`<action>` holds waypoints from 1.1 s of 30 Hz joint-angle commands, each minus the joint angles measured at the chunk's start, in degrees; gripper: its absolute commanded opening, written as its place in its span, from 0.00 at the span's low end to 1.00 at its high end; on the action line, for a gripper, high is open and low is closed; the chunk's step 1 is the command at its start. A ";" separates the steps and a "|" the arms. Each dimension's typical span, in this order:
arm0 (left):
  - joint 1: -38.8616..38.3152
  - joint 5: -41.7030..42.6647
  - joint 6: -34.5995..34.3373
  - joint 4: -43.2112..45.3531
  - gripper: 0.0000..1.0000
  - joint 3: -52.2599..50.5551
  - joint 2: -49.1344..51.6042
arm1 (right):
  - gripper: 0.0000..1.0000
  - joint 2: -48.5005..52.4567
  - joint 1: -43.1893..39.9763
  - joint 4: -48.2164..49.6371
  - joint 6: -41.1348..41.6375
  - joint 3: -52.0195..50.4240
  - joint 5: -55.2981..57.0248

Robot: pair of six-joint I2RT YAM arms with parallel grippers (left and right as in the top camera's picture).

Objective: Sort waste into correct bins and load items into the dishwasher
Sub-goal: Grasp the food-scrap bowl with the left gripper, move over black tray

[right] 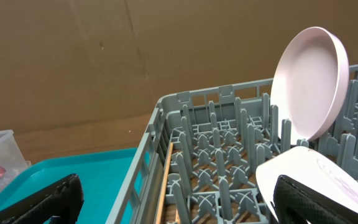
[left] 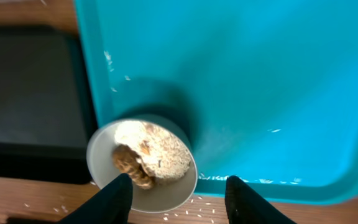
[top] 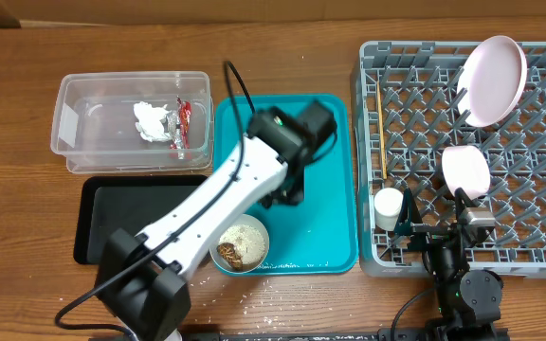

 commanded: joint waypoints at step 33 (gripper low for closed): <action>19.63 30.64 18.16 19.34 0.04 -24.59 -24.94 | 1.00 -0.57 -0.20 0.33 0.02 -0.61 0.13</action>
